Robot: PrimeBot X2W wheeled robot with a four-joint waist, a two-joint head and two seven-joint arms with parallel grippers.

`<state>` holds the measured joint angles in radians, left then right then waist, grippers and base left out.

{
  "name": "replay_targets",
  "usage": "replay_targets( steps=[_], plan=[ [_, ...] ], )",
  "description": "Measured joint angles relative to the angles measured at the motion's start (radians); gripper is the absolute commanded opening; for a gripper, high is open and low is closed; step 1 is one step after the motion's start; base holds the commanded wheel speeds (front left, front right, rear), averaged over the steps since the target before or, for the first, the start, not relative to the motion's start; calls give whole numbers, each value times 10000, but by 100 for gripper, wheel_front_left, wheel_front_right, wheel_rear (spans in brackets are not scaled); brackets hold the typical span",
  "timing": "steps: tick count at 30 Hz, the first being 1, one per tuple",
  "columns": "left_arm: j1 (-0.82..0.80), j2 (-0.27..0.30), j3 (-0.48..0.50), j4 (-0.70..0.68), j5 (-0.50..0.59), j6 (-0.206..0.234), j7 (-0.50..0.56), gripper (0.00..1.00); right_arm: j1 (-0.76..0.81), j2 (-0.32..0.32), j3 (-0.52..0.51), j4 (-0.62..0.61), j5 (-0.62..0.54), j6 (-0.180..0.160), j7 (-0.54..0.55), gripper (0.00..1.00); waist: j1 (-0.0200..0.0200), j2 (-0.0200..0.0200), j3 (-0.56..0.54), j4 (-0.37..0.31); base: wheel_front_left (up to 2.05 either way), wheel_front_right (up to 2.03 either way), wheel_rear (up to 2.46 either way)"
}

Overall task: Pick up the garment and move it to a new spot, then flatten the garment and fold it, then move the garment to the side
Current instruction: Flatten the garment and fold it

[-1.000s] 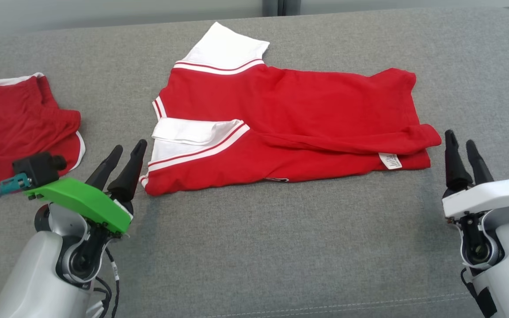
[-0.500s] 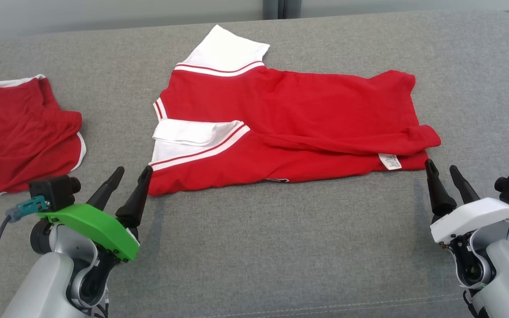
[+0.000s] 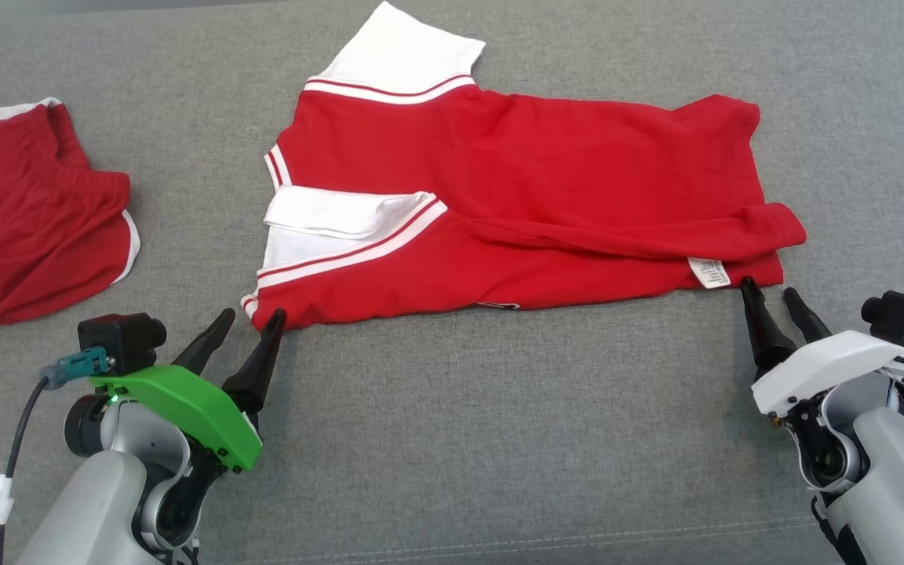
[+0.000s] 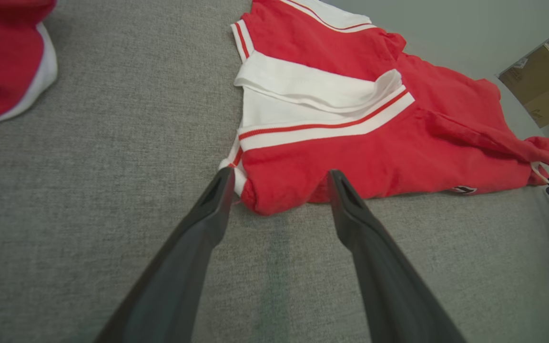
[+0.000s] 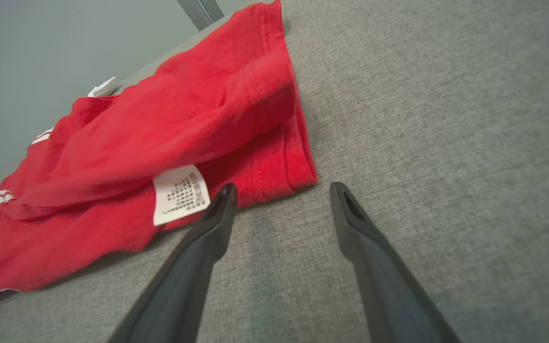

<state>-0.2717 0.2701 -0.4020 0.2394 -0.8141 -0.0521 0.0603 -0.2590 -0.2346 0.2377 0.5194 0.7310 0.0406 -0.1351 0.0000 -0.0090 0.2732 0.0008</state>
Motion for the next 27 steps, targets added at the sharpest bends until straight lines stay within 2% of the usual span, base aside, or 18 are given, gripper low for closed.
replay_targets(
  steps=[5,14,27],
  plan=[
    [-26,6,-19,90,130,186,104,100,-198,38,21,46,0,-88,61,100,0,0,207,65,0,0,0],
    [-164,-366,-90,405,-194,186,282,100,-532,119,58,165,0,-86,98,100,0,0,416,59,0,0,0],
    [-425,-378,86,717,-353,186,280,100,-835,209,198,401,0,-73,100,100,-1,0,482,-93,0,0,0]
  ],
)
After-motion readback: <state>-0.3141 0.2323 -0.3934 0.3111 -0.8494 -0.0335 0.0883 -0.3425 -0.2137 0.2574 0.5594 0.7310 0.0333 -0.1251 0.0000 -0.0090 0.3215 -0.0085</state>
